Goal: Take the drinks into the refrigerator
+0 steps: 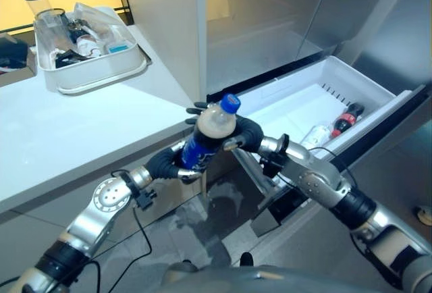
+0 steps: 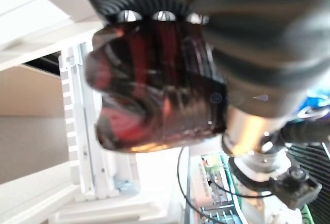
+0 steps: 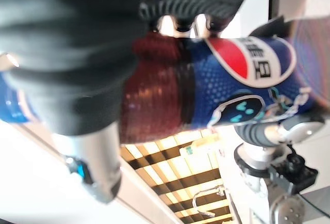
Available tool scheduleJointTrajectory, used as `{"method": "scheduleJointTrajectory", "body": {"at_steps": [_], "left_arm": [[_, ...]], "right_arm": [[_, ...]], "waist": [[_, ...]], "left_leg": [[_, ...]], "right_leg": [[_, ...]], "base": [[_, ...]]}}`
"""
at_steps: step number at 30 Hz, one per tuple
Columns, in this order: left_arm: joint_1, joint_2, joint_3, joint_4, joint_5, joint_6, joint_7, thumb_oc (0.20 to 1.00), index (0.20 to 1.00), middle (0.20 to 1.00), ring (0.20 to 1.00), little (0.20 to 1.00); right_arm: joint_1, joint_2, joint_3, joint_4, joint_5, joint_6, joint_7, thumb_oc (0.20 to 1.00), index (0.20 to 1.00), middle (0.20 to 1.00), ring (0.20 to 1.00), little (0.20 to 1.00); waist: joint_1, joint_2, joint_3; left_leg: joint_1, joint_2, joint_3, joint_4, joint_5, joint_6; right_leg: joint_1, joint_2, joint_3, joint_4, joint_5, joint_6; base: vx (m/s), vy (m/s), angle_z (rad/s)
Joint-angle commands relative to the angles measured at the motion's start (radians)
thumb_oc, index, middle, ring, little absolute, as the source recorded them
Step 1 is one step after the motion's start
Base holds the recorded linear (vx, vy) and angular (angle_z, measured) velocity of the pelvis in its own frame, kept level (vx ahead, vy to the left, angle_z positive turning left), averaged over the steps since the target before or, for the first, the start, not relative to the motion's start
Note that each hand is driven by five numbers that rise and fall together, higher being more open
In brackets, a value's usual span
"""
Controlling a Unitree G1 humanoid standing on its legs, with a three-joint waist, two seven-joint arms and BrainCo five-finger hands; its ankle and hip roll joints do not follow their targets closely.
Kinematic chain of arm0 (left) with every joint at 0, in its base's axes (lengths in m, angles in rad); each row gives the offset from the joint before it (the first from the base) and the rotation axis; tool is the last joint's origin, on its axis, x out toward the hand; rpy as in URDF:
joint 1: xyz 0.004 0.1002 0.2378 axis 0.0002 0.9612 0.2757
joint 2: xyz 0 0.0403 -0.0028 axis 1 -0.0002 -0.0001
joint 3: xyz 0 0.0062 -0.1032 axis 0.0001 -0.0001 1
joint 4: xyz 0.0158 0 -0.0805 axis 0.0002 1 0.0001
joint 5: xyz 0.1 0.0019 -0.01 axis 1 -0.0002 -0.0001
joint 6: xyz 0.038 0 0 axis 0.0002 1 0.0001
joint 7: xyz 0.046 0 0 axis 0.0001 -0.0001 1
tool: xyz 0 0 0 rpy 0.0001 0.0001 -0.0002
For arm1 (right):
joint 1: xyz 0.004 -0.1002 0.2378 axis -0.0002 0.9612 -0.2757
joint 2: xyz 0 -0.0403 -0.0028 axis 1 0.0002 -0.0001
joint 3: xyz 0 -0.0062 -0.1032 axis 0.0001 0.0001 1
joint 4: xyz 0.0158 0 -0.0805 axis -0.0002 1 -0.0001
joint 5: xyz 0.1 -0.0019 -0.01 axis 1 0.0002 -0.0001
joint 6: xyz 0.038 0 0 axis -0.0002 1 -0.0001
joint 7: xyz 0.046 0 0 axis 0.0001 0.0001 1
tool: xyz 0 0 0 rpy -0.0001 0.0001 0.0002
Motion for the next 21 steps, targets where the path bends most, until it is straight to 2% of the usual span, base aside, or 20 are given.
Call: {"method": "scheduleJointTrajectory", "body": {"at_steps": [1, 2, 4, 21], "left_arm": [[-0.12, -0.031, 0.055, -0.037, -0.102, -0.037, 0.072, 0.2, 0.2, 0.2, 0.2, 0.2], [-0.117, -0.03, 0.059, -0.042, -0.112, -0.036, 0.072, 0.2, 0.2, 0.2, 0.2, 0.2], [-0.113, -0.023, 0.072, -0.05, -0.132, -0.035, 0.068, 0.2, 0.2, 0.2, 0.2, 0.2], [-0.136, -0.04, 0.059, -0.018, -0.115, -0.031, 0.095, 0.2, 0.2, 0.2, 0.2, 0.2]], "right_arm": [[-0.072, 0.157, 0.131, -0.147, 0.068, -0.035, 0.085, 1.0, 1.0, 1.0, 1.0, 1.0], [-0.074, 0.163, 0.132, -0.152, 0.067, -0.035, 0.085, 1.0, 1.0, 1.0, 1.0, 1.0], [-0.072, 0.159, 0.119, -0.165, 0.056, -0.048, 0.085, 0.2, 0.2, 0.2, 0.2, 0.2], [-0.056, 0.161, 0.093, -0.175, 0.007, -0.073, 0.059, 0.2, 0.2, 0.2, 0.2, 0.2]], "waist": [[0.017, -0.031, 0.001], [0.018, -0.032, 0.002], [0.018, -0.032, 0.002], [0.012, -0.028, -0.001]], "left_leg": [[0.004, 0.071, 0.007, 0.001, -0.04, -0.041], [0.003, 0.072, 0.008, 0.001, -0.04, -0.042], [0.003, 0.072, 0.008, 0.001, -0.04, -0.042], [0.004, 0.072, 0.007, 0.001, -0.04, -0.041]], "right_leg": [[-0.03, -0.14, -0.03, 0.064, -0.004, 0.13], [-0.03, -0.139, -0.029, 0.063, -0.004, 0.129], [-0.03, -0.139, -0.029, 0.063, -0.005, 0.129], [-0.03, -0.139, -0.028, 0.063, -0.005, 0.129]], "base": [[0.0, 0.0, 0.0], [0.0, 0.0, 0.0], [0.0, 0.0, 0.0], [0.0, 0.0, 0.0]]}}
